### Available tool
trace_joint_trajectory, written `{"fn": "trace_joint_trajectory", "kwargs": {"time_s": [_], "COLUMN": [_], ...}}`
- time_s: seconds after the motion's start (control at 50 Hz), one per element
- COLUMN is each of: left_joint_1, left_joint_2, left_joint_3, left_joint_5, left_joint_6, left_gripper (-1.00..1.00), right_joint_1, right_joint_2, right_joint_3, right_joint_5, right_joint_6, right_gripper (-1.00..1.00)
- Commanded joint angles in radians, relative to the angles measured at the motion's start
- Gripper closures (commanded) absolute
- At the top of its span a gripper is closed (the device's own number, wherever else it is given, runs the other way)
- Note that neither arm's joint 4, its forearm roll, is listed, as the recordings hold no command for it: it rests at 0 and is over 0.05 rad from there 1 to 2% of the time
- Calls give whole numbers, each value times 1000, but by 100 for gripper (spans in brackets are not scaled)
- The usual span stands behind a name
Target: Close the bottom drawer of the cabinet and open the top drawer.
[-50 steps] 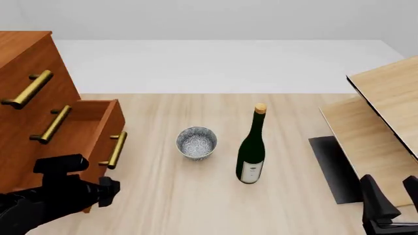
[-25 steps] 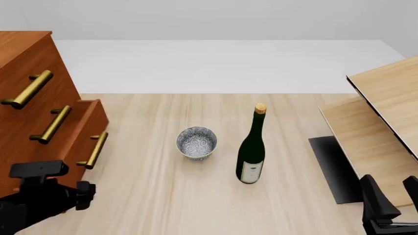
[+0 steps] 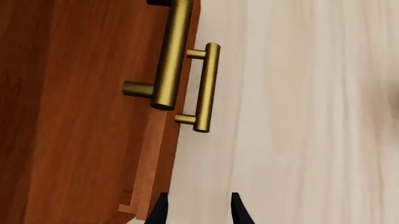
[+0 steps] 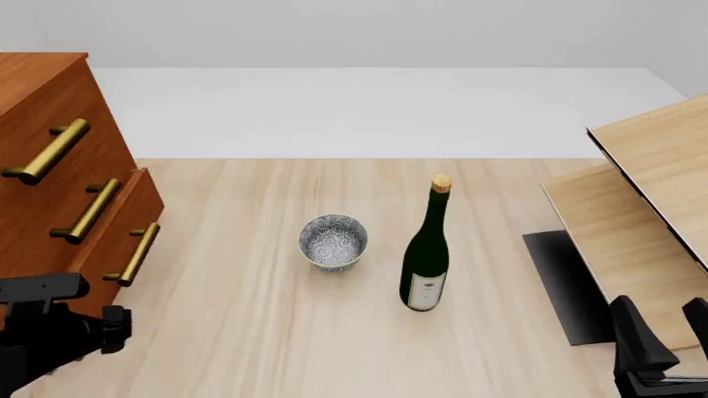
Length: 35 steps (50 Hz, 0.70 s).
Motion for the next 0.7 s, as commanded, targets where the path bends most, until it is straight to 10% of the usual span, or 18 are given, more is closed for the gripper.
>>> {"fn": "trace_joint_trajectory", "kwargs": {"time_s": [0.02,0.7], "left_joint_1": [66,181], "left_joint_2": [18,-8], "left_joint_3": [4,22], "left_joint_5": [-41,-55], "left_joint_6": [44,138], "left_gripper": [-100,-100], "right_joint_1": [-2,3], "right_joint_2": [3,-8], "right_joint_3": [0,0], "right_joint_5": [-3,7], "right_joint_6": [1,-2], "right_gripper": [-100,-100]}}
